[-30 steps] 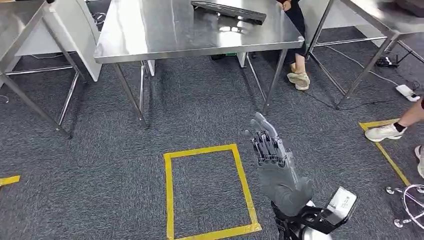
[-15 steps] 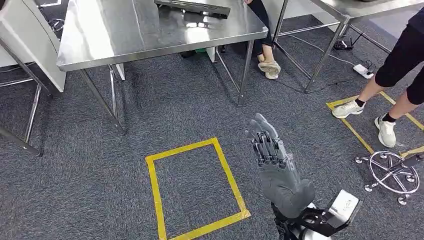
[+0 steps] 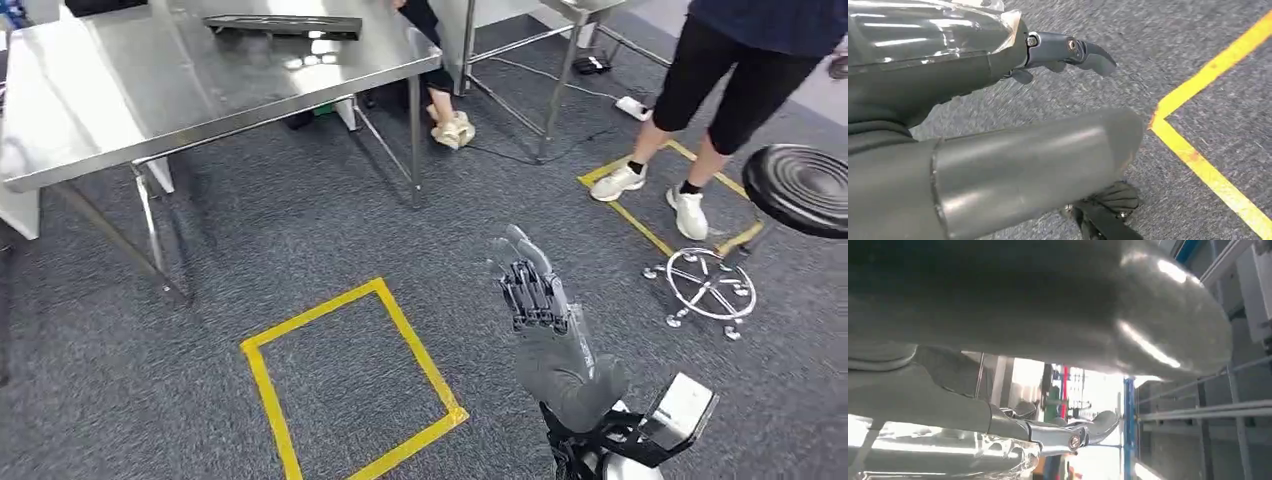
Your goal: Take the parts from the cabinet and place them on the table.
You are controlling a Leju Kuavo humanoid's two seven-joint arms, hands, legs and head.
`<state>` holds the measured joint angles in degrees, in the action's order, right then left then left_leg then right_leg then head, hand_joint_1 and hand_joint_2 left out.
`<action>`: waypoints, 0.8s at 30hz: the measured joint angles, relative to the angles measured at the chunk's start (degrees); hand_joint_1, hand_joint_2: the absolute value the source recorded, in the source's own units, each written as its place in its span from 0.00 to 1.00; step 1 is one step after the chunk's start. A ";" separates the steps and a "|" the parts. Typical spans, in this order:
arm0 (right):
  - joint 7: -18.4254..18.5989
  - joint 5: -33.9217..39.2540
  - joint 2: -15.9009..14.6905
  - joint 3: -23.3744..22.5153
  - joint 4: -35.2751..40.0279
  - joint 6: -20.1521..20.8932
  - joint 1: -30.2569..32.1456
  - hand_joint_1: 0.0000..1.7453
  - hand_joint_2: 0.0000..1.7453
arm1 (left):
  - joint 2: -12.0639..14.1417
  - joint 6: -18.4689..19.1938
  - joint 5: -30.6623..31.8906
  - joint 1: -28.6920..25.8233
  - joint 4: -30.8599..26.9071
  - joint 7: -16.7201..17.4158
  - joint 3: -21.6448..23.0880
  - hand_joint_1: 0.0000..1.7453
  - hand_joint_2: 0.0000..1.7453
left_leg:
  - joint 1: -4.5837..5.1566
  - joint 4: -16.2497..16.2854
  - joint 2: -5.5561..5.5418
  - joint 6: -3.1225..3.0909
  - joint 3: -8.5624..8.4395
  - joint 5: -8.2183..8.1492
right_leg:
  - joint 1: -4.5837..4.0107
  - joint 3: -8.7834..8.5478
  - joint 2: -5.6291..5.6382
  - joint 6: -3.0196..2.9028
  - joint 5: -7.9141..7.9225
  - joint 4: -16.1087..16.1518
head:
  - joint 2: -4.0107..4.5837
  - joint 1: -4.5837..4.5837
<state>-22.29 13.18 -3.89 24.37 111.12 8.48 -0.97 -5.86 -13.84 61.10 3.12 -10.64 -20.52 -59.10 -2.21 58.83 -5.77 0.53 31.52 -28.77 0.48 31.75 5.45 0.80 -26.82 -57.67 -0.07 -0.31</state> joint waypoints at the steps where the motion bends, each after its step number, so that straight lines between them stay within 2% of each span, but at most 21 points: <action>1: -0.13 0.00 -0.02 0.00 -0.06 -0.02 -0.09 0.00 0.00 | 0.00 0.63 0.68 -0.02 0.00 0.15 0.24 0.00 0.00 | 0.12 -0.20 0.55 -0.16 -0.06 -0.33 | 0.20 0.50 0.62 0.36 0.08 -0.23 | -0.02 0.20; 2: -0.46 -0.09 -0.04 0.02 -0.07 -0.09 0.33 0.00 0.00 | 0.07 1.72 0.88 -0.04 0.00 0.63 0.68 0.00 0.00 | 0.52 -0.16 1.11 -0.37 0.07 -0.29 | 0.56 0.94 1.12 0.95 0.30 -0.08 | 0.00 0.13; 3: -0.83 -0.22 -0.09 0.02 -0.06 -0.26 0.87 0.00 0.00 | 0.09 2.59 0.99 -0.06 0.02 1.05 0.90 0.00 0.00 | 0.79 -0.12 1.68 -0.88 -0.20 -0.28 | 0.74 1.03 1.89 1.46 0.64 0.26 | -0.02 0.00; 4: -1.18 -0.48 -0.22 0.02 -0.04 -0.54 1.42 0.00 0.00 | 0.07 3.63 0.95 -0.08 0.04 1.20 0.90 0.00 0.00 | 0.33 -0.65 2.56 -1.56 -0.29 0.21 | 0.27 1.81 2.52 1.79 0.79 0.16 | -0.02 0.14; 5: -1.40 -0.63 -0.33 0.02 -0.04 -0.83 1.74 0.00 0.00 | 0.18 4.11 0.95 -0.08 0.04 1.25 0.90 0.00 0.00 | 0.24 -0.86 3.41 -1.89 -0.32 0.43 | 0.46 2.13 -0.38 1.83 0.23 -0.86 | -0.02 0.18; 6: -1.46 -0.70 -0.35 0.04 -0.04 -0.92 1.73 0.00 0.00 | 0.26 4.31 0.97 -0.24 0.04 1.29 0.90 0.00 0.00 | 0.26 -0.91 4.14 -2.22 -0.29 0.43 | 0.05 3.45 -2.79 1.60 -1.17 -3.29 | 0.00 0.49; 7: -1.55 -0.72 -0.39 0.07 -0.04 -0.96 1.77 0.00 0.00 | 0.28 4.59 0.93 -0.33 0.04 1.31 0.88 0.00 0.00 | 0.40 -0.91 5.09 -2.30 -0.24 0.41 | 0.07 5.66 -3.95 1.37 -3.21 -7.72 | -0.02 0.66; 8: -1.57 -0.79 -0.42 0.07 -0.04 -1.01 1.91 0.00 0.00 | 0.35 4.70 0.88 -0.41 0.04 1.33 0.88 0.00 0.00 | 0.54 -0.90 6.14 -2.34 -0.17 0.38 | 0.17 8.26 -4.52 1.18 -5.18 -12.96 | 0.00 0.59; 9: -1.57 -0.83 -0.44 0.07 -0.04 -1.03 2.17 0.00 0.00 | 0.42 4.70 0.86 -0.41 0.04 1.42 0.88 0.00 0.00 | 0.60 -0.89 7.05 -2.37 -0.08 0.36 | 0.24 10.16 -4.74 1.24 -6.40 -16.99 | -0.02 0.66; 10: -1.57 -0.85 -0.48 0.07 -0.06 -1.03 2.42 0.00 0.00 | 0.46 4.72 0.86 -0.40 0.04 1.51 0.88 0.00 0.00 | 0.61 -0.89 7.84 -2.37 -0.06 0.36 | 0.29 10.84 -4.83 1.56 -6.59 -18.53 | -0.02 0.64; 11: -1.57 -0.85 -0.55 0.09 -0.06 -1.03 2.55 0.00 0.00 | 0.48 4.97 0.80 -0.38 0.04 1.68 0.90 0.00 0.00 | 0.61 -0.89 8.59 -2.36 -0.07 0.36 | 0.38 10.11 -4.95 1.99 -5.88 -17.27 | 0.00 0.66; 12: -1.57 -0.85 -0.57 0.09 -0.06 -1.03 2.54 0.00 0.00 | 0.48 5.69 0.80 -0.33 0.04 1.99 0.90 0.00 0.00 | 0.60 -0.89 9.28 -2.31 -0.13 0.33 | 0.47 8.04 -5.28 2.56 -4.37 -13.56 | 0.00 0.68; 13: -1.57 -0.85 -0.57 0.09 -0.06 -1.03 2.47 0.00 0.00 | 0.48 6.72 0.80 -0.30 0.04 2.01 0.90 0.00 0.00 | 0.58 -0.89 9.92 -2.20 -0.26 0.26 | 0.50 4.83 -6.19 3.11 -2.38 -7.80 | -0.02 0.64; 14: -1.57 -0.83 -0.59 0.11 -0.04 -1.03 2.33 0.00 0.00 | 0.48 7.71 0.80 -0.26 0.04 2.01 0.90 0.00 0.00 | 0.61 -0.87 10.48 -2.01 -0.44 0.16 | 0.46 1.57 -8.22 3.37 -0.82 -2.27 | -0.02 0.75; 15: -1.57 -0.83 -0.59 0.11 -0.04 -1.03 2.06 0.00 0.00 | 0.68 8.36 0.80 -0.23 0.04 2.01 0.90 0.00 0.00 | 1.31 -0.73 10.96 -1.62 -0.59 -0.10 | 0.15 0.49 -11.17 2.60 -0.69 0.01 | -0.02 0.83; 16: -1.57 -0.79 -0.59 0.13 -0.06 -1.01 1.84 0.00 0.00 | 0.59 8.92 0.77 -0.25 0.13 1.99 0.90 0.00 0.00 | 1.37 -0.79 11.40 -1.31 -0.82 -0.20 | -0.17 0.26 -10.26 2.12 -0.36 0.04 | -0.02 0.68; 19: -1.55 -0.66 -0.74 -0.04 -0.04 -0.94 1.44 0.00 0.00 | 0.63 9.75 0.75 -0.02 0.13 1.99 0.92 0.00 0.00 | 1.25 -1.39 13.37 -0.38 -1.56 -0.16 | -0.27 1.01 -8.15 1.03 -0.10 0.10 | -0.02 0.59; 20: -1.57 -0.66 -0.74 -0.02 -0.04 -0.90 1.42 0.00 0.00 | 0.67 10.14 0.69 0.03 0.13 2.01 0.94 0.00 0.00 | 0.79 -0.86 12.26 0.10 -1.36 -0.81 | 1.17 0.37 -7.42 0.38 0.29 0.49 | -0.02 0.47; 21: -1.57 -0.66 -0.76 -0.04 -0.04 -0.90 1.34 0.00 0.00 | 0.72 10.39 0.55 0.07 0.15 2.03 0.94 0.00 0.00 | 0.78 1.04 9.00 0.14 -0.70 -2.52 | 0.86 0.43 -6.82 0.08 0.45 0.47 | 0.00 0.26; 22: -1.55 -0.63 -0.76 -0.04 -0.07 -0.87 1.22 0.00 0.00 | 0.70 10.89 0.29 0.04 0.15 2.25 0.94 0.00 0.00 | 0.77 5.16 6.95 0.06 0.99 -5.08 | 0.83 0.54 -6.31 -0.48 0.53 0.47 | 0.00 0.11; 24: -1.57 -0.59 -0.76 -0.02 -0.19 -0.87 1.22 0.00 0.00 | 0.72 11.41 0.10 -0.27 0.15 2.93 0.94 0.00 0.00 | 0.81 14.36 5.67 0.05 5.41 -9.06 | 0.53 0.67 -4.81 -0.73 0.62 0.44 | 0.00 0.05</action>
<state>-23.87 12.59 -4.66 24.35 110.93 7.61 0.25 -5.14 -2.43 61.20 2.85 -10.49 -17.60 -58.16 -1.40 73.19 -0.10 0.58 36.93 -37.82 1.00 32.42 0.63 0.07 -26.19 -57.23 -0.07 -0.26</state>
